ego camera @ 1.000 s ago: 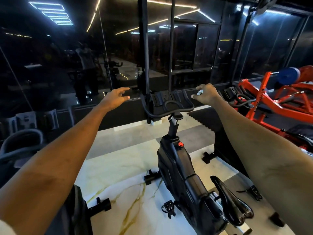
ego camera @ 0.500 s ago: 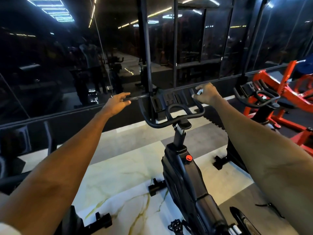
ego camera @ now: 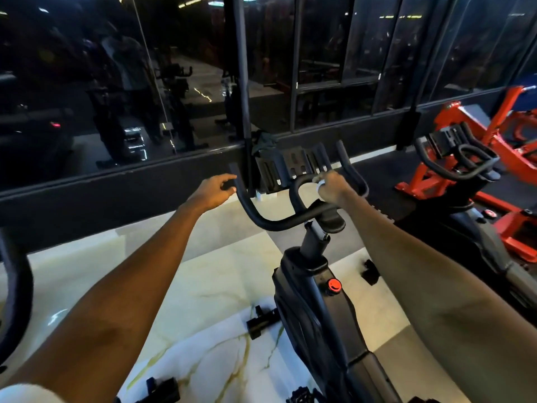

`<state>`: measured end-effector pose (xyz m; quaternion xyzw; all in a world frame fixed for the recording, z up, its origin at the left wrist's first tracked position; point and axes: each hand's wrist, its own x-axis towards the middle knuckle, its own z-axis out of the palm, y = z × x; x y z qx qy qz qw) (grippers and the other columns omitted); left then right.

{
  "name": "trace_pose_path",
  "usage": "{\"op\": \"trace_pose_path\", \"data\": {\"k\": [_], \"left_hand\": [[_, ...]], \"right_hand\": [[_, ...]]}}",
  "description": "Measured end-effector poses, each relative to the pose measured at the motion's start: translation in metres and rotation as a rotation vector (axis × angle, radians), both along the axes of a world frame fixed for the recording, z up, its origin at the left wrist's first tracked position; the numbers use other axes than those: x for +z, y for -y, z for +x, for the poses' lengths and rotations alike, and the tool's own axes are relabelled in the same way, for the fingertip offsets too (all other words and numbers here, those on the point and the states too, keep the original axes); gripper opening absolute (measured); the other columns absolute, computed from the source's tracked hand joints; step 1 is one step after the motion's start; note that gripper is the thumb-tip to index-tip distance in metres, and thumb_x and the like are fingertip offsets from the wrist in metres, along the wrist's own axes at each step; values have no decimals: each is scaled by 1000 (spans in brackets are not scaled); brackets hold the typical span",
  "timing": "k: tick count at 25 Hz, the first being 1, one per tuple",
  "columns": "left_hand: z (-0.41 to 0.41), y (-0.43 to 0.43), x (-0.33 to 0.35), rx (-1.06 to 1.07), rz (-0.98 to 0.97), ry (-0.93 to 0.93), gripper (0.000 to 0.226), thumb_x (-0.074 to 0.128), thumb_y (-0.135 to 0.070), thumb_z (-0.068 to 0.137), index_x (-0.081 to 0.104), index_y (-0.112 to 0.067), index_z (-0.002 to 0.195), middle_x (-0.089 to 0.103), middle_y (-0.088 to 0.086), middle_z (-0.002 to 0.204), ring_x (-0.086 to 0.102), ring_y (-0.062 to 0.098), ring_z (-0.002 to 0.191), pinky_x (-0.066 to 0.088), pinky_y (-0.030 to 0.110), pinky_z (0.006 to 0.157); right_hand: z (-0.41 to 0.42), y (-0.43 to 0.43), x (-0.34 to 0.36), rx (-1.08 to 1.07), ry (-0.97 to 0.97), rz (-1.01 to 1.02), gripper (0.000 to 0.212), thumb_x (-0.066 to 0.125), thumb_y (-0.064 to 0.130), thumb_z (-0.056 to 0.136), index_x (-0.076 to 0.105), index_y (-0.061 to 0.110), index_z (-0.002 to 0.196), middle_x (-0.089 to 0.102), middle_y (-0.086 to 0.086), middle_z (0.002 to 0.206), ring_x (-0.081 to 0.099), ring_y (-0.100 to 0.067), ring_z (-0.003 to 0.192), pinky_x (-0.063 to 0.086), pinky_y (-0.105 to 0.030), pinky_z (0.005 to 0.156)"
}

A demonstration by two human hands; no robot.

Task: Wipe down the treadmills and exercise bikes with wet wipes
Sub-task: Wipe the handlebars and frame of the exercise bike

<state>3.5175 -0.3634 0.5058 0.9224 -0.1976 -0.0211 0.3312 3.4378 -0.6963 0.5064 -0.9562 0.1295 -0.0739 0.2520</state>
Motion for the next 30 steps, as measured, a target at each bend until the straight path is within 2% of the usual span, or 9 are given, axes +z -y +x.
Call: {"op": "trace_pose_path", "data": {"k": [2, 4, 9, 13, 18, 20, 24, 28, 30], "left_hand": [[18, 8, -20, -56, 50, 25, 42, 64, -23, 98, 59, -23, 139, 60, 7, 141, 56, 25, 130, 42, 33, 106], [31, 18, -40, -114, 106, 64, 38, 64, -26, 97, 62, -22, 135, 63, 5, 137, 58, 25, 126, 42, 32, 106], [47, 37, -90, -287, 233, 91, 44, 65, -33, 98, 58, -25, 140, 57, 3, 145, 48, 23, 138, 35, 37, 115], [54, 47, -121, -389, 244, 163, 44, 61, -39, 99, 58, -26, 141, 44, 5, 156, 30, 22, 150, 22, 40, 121], [50, 49, -157, -407, 157, 283, 46, 54, -50, 97, 62, -24, 134, 42, 3, 155, 20, 21, 153, 27, 46, 119], [50, 50, -165, -384, 125, 303, 45, 55, -49, 98, 61, -23, 134, 40, 2, 155, 17, 19, 154, 29, 46, 118], [45, 54, -171, -350, 59, 288, 41, 60, -41, 99, 61, -19, 133, 39, 3, 156, 13, 17, 155, 31, 46, 118], [47, 52, -178, -340, 20, 353, 39, 63, -40, 97, 65, -19, 130, 46, 4, 152, 21, 19, 153, 32, 49, 118], [52, 50, -178, -366, 16, 408, 40, 61, -43, 97, 66, -20, 129, 50, 4, 149, 26, 20, 151, 28, 48, 119]], "right_hand": [[6, -19, -18, 19, -46, -52, 56, 55, 1, 89, 46, 8, 144, 55, -19, 138, 54, -37, 125, 45, -38, 101], [12, -30, -37, 24, -36, -53, 61, 58, -4, 88, 36, 0, 144, 58, -24, 130, 56, -40, 122, 45, -39, 94], [10, -39, -87, 57, 71, -81, 14, 59, 1, 91, 62, 8, 103, 62, -13, 107, 62, -31, 101, 42, -27, 80], [3, -55, -132, -60, 315, -54, 22, 62, 15, 95, 68, 11, 116, 67, -8, 116, 55, -29, 111, 45, -39, 98], [-2, -63, -164, 70, 433, 100, 33, 59, 2, 96, 67, 7, 127, 63, -8, 123, 60, -24, 117, 43, -30, 107], [2, -54, -164, -9, 444, 238, 37, 62, 6, 96, 62, 9, 133, 56, -6, 125, 60, -18, 113, 44, -25, 106], [1, -68, -156, -185, 461, 319, 25, 70, 2, 90, 73, 7, 115, 56, 1, 119, 63, -14, 108, 35, -1, 99], [-5, -89, -158, -84, 492, 282, 18, 71, 2, 89, 77, 9, 105, 65, 0, 113, 56, 7, 105, 35, 3, 93], [-7, -88, -164, -131, 507, 309, 19, 72, 6, 90, 77, 14, 107, 67, 1, 112, 57, 10, 102, 41, -3, 93]]}}
